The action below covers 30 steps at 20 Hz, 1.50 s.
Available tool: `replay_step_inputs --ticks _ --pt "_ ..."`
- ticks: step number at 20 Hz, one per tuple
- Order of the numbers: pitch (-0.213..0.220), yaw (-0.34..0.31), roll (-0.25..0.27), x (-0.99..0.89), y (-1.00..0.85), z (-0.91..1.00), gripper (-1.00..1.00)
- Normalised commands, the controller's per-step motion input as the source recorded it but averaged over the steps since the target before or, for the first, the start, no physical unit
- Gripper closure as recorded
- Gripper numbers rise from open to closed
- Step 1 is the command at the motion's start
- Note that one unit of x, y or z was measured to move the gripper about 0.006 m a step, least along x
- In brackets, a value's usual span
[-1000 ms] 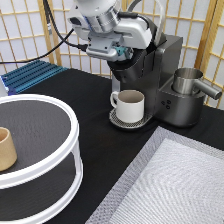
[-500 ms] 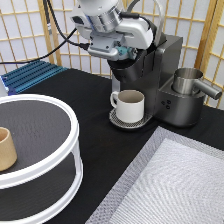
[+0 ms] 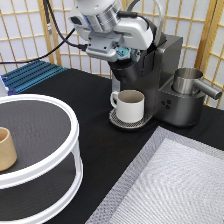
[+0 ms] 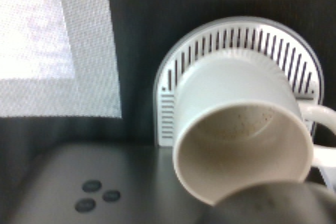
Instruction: Make coffee
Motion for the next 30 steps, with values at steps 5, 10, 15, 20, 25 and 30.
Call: replay_step_inputs --ticks 5,10,15,20,25,30 --pt "-0.025 -0.070 0.000 -0.45 -0.42 0.42 -1.00" --pt "-0.053 -0.070 -0.038 -0.17 0.51 1.00 -1.00" --pt "-0.026 -0.069 -0.094 0.07 0.84 1.00 -1.00" --pt "0.006 -0.049 -0.135 0.27 0.89 1.00 -1.00" --pt "0.054 -0.024 -0.188 0.46 0.79 0.68 -1.00" --pt "0.057 -0.003 -0.258 0.29 0.50 -0.07 -1.00"
